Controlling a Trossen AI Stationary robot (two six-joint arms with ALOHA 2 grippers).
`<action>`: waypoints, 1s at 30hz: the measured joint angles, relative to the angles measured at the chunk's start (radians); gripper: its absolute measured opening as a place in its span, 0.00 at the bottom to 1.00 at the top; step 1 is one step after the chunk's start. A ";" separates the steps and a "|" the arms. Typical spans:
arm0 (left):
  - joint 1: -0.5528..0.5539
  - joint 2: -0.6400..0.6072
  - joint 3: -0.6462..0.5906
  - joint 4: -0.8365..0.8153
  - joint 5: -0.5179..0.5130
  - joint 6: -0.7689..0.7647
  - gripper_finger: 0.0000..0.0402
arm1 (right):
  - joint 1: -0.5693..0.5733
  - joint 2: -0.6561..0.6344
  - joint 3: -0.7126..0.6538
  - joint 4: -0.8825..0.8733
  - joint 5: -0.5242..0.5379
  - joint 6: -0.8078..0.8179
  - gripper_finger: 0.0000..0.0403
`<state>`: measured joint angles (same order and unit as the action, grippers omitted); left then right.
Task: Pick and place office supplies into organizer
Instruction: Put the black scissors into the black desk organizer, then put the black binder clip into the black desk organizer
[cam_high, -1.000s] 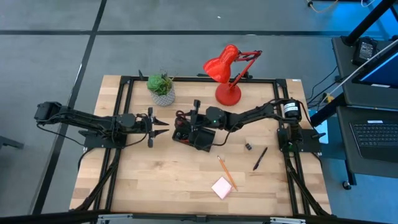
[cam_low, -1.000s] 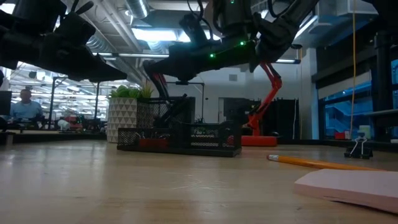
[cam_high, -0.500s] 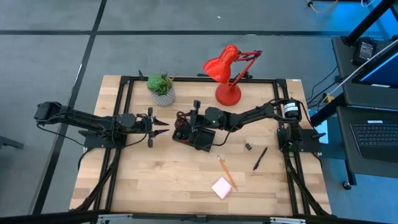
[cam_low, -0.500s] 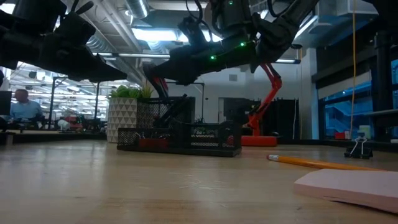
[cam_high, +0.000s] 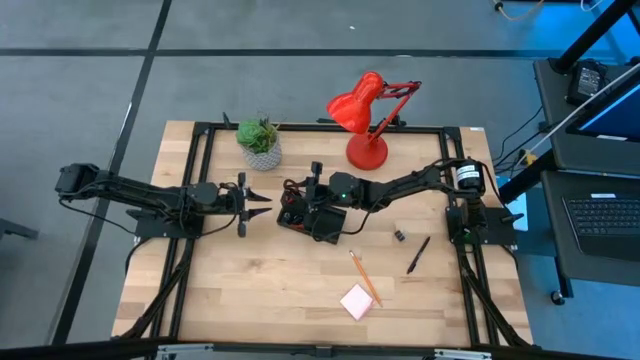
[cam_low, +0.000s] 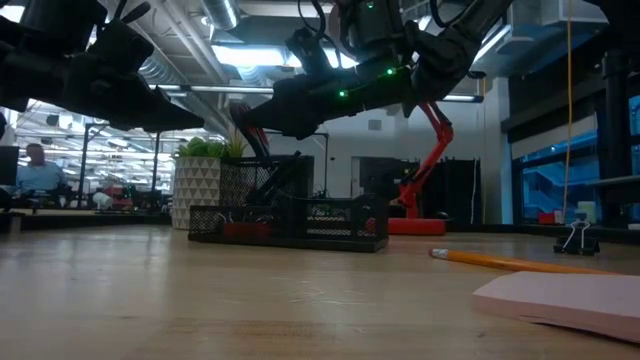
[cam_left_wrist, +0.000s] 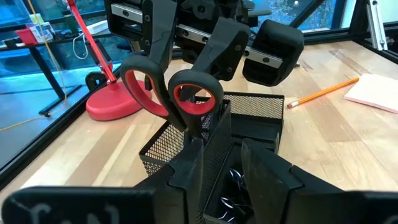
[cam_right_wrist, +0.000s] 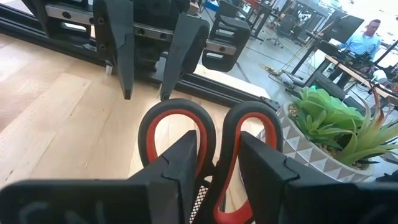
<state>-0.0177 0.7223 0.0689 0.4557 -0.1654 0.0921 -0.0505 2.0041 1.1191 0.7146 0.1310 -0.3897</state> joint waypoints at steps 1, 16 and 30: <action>0.000 0.000 0.000 0.000 0.000 0.000 0.26 | 0.000 0.000 0.000 0.000 0.000 0.000 0.29; 0.000 0.000 0.000 0.000 0.000 0.000 0.25 | 0.000 0.000 0.000 -0.004 0.000 0.011 0.29; 0.000 0.000 0.000 0.000 0.000 0.000 0.25 | 0.000 -0.001 -0.001 -0.054 0.000 0.047 0.42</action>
<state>-0.0177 0.7225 0.0689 0.4557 -0.1654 0.0921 -0.0505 2.0029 1.1179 0.6608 0.1307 -0.3429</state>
